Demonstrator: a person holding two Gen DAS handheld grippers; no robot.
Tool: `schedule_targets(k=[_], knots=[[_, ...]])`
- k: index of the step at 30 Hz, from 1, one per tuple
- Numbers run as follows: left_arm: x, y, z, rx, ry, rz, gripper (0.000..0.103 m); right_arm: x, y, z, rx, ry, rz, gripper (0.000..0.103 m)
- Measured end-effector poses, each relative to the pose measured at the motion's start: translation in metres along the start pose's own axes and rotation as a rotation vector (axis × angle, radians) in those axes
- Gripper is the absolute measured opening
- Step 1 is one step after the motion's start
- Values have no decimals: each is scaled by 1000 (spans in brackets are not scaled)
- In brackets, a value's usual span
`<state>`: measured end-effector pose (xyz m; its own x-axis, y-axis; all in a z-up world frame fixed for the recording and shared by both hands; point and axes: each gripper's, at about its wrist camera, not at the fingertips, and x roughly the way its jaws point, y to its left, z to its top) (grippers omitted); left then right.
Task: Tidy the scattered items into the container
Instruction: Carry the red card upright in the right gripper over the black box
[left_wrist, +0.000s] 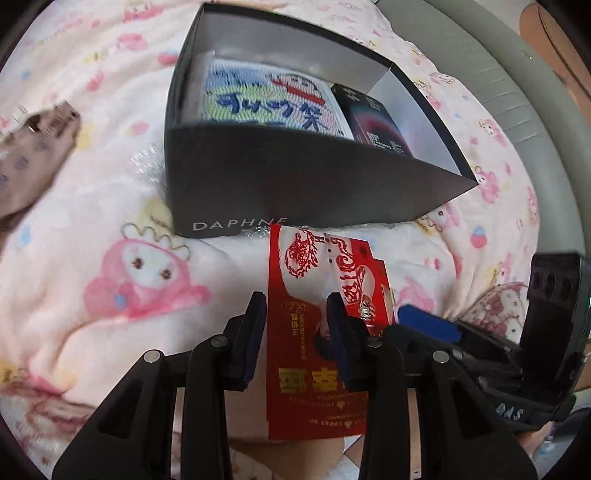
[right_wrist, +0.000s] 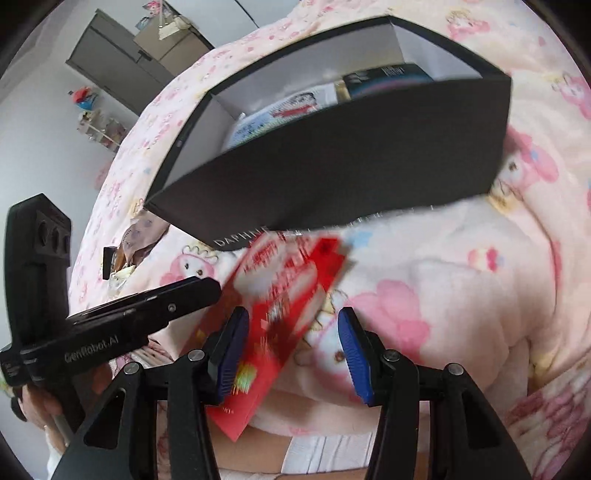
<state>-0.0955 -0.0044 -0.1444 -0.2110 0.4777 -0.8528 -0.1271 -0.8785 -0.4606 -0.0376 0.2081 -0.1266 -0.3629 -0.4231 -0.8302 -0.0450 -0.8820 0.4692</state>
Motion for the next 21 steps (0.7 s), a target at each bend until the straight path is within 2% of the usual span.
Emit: schedule_targets(k=[3,6,7,11,14,18,21], knots=[[5,6,1,-28,16,-62,34,4,5,-6,-13,10,1,47],[17,4,-4,-39,49,-37,34,7,9,-9,-32,15,0,47],[17,4,-6,-37,55,-58,34,9,11,-9,-43,13,-6,47],[5,0,-14,2,22,-115,36,8,19,-11,-95,-8,-15,40],[5,6,-14,-36,28,-154,36,3,19,-10,-107,-16,-18,38],[7,6,-15,-41,26,-133,36,2,5,-6,-38,-22,-32,38],[7,-1,-17,-7,26,-133,36,6,7,-7,-57,-9,-16,35]])
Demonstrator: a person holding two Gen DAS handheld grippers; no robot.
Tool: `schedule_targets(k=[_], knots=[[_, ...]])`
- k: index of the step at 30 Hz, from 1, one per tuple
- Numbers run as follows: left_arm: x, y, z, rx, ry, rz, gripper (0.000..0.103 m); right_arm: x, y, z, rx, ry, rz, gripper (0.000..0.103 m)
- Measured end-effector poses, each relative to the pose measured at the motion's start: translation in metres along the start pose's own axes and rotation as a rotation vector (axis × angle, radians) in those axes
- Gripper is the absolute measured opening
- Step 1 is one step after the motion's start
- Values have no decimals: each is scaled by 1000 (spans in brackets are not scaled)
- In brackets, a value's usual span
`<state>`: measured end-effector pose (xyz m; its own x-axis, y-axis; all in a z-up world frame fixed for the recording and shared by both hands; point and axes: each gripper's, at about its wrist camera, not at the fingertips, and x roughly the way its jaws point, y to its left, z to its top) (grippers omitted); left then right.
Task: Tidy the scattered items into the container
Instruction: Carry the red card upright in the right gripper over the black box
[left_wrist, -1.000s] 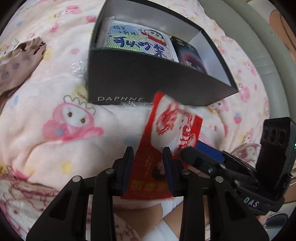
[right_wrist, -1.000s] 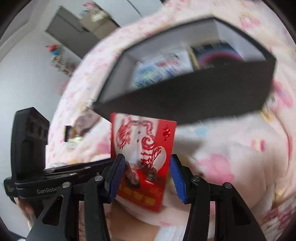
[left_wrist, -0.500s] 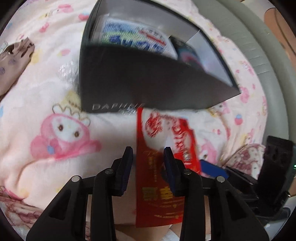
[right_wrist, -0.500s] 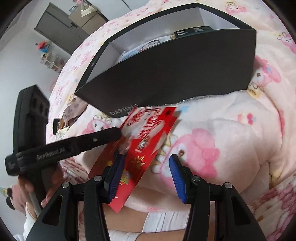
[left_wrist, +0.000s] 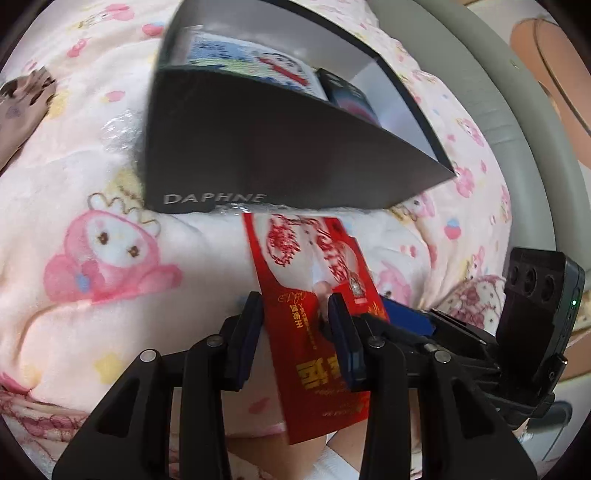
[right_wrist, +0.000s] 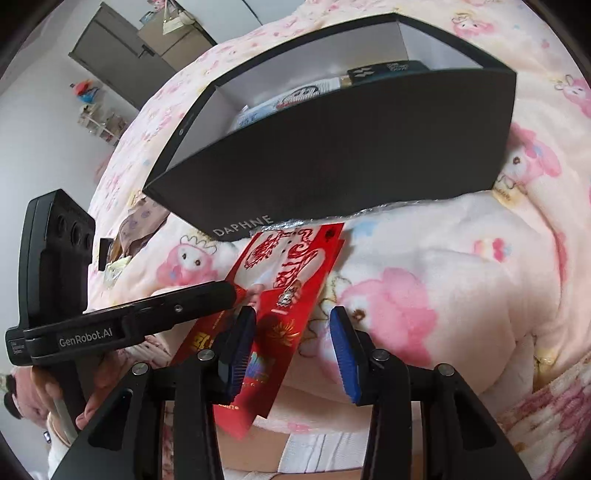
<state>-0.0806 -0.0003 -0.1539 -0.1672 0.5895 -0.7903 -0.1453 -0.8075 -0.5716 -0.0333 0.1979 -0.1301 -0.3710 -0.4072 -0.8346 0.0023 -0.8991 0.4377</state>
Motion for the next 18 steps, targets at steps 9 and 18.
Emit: schedule_targets(k=[9,18], knots=[[-14,2,-1,-2,-50,-87,36,-22,4,7,-22,-67,5,35],[2,6,2,-35,-4,-15,36,-11,3,0,-30,-6,-82,35]])
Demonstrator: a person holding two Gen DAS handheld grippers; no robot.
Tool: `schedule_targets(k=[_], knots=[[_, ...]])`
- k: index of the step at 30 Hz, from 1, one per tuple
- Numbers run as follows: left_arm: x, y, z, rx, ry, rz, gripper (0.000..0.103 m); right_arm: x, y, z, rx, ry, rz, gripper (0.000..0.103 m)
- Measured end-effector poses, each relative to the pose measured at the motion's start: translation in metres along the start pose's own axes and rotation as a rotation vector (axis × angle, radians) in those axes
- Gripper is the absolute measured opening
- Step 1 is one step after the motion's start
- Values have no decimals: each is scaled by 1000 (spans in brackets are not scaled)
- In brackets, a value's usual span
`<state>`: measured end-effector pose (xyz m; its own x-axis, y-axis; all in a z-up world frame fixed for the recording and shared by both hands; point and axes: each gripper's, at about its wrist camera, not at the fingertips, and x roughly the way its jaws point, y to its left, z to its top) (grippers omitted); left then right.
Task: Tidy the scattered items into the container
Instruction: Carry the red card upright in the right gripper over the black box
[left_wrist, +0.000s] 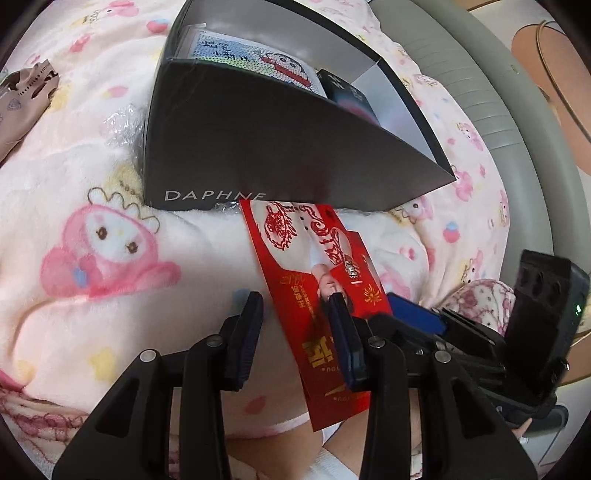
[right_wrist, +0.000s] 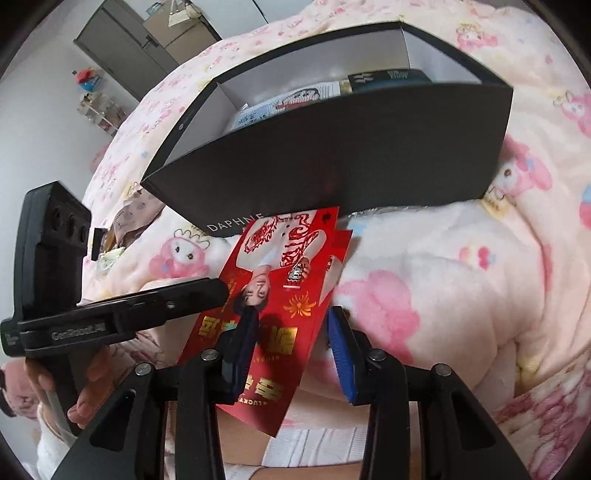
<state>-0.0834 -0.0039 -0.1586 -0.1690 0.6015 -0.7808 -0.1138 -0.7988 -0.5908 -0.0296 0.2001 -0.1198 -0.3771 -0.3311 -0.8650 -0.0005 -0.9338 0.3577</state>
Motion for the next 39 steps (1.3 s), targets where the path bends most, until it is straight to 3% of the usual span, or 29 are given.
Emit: schedule_targets(k=[6,9,15,18,22,27,31,36,39], knots=[[5,2,4,-22,-2,12,36,-6,11,-11,-42,36,53,35],[15,6,8,-51,25,20,37,-4,2,1,2,11,15,35],[15,-3,6,3,24,10,36,21,-10,26,71,46,77,34],[1,-10,1,36,-21,-47,28,5,-4,26,47,-7,58,33],[-19,-16,-5,47,-47,-175,28,-28,2,22,25,-82,52,33],[-44,-41,1,107,-102,-171,26,-67,10,26,15,-169,103,33],[-73,-59,22,135,-164,-199,26,-90,13,46,-30,-230,96,33],[-79,-82,63,165,-213,-145,26,-85,2,83,-47,-224,112,32],[-74,-89,89,161,-223,-129,26,-81,1,108,-95,-233,71,32]])
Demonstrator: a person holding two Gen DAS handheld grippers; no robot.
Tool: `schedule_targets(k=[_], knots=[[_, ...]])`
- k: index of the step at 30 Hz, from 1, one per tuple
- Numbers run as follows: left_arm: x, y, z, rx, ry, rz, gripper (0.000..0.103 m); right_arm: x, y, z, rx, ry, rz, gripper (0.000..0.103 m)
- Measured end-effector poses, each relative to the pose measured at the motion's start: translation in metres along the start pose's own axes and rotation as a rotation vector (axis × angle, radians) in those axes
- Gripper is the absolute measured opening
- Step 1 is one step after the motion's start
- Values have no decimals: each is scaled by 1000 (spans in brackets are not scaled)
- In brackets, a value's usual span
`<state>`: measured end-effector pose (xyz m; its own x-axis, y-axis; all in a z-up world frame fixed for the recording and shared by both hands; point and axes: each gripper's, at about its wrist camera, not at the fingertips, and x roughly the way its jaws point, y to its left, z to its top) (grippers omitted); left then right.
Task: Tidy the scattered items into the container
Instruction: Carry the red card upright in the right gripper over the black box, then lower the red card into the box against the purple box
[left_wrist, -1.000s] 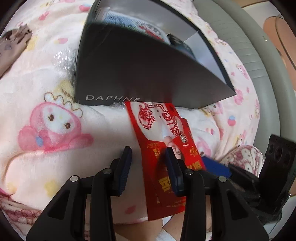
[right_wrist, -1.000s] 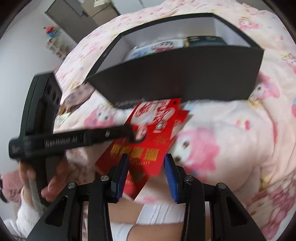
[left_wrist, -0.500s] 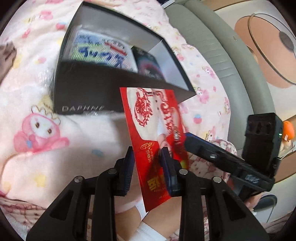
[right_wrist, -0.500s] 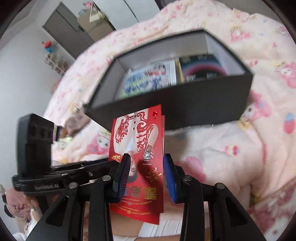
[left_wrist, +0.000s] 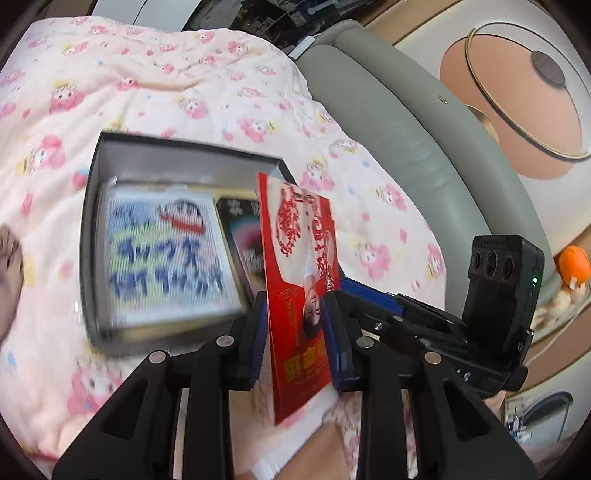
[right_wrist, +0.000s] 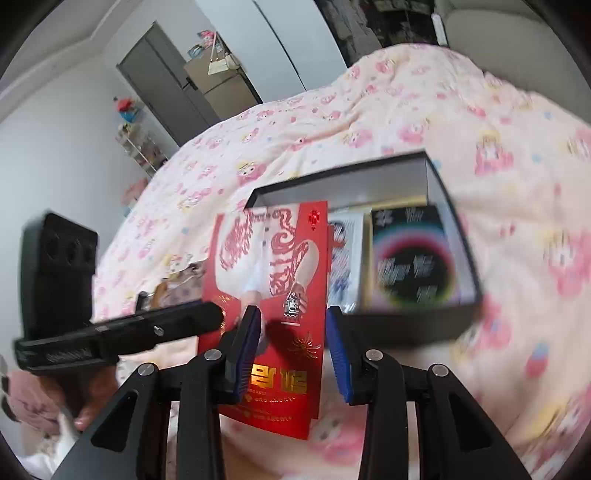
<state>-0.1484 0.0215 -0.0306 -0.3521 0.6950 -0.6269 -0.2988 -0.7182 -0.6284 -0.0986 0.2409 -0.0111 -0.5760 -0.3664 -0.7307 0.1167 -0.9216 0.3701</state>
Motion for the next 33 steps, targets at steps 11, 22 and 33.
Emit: schedule_targets(k=[11,22,33], knots=[[82,39,48,-79,98,92,27,54,-47,52,26,46,-33,33],[149,45,43,-80,245,188,32,90,-88,44,67,139,-78,33],[162,48,43,-113,322,220,38,43,-102,53,90,-7,-128,33]])
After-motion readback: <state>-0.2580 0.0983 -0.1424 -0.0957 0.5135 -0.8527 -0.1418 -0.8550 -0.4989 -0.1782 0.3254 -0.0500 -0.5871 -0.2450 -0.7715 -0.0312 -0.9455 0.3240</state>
